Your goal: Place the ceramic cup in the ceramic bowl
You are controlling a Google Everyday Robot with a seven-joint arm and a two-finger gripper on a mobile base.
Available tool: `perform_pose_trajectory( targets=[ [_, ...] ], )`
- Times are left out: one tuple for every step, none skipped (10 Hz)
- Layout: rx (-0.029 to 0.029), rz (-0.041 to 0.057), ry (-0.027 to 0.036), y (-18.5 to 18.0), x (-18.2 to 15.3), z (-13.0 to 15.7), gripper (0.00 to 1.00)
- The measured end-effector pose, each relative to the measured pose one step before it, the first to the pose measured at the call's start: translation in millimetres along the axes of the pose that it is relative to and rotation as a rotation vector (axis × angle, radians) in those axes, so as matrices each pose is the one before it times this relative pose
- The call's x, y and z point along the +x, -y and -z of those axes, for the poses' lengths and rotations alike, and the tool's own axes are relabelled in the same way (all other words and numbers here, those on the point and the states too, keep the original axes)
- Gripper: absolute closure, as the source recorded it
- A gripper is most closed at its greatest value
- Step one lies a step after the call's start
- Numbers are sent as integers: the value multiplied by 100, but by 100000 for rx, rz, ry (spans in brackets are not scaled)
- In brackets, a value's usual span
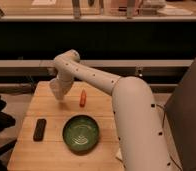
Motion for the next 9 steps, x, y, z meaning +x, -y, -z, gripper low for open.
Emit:
perform_pose_trajectory(
  targets=[
    [287, 285, -98, -125, -144, 511, 98],
    [480, 498, 36, -293, -388, 94, 98],
    [355, 29, -74, -442, -170, 254, 98],
    [502, -119, -266, -591, -226, 649, 98],
    [288, -610, -330, -451, -67, 338, 98],
    [644, 93, 5, -168, -576, 174, 98],
    [387, -105, 253, -461, -512, 183, 98],
    [389, -147, 95, -560, -502, 265, 98],
    [223, -477, -164, -770, -90, 172, 98]
  ],
)
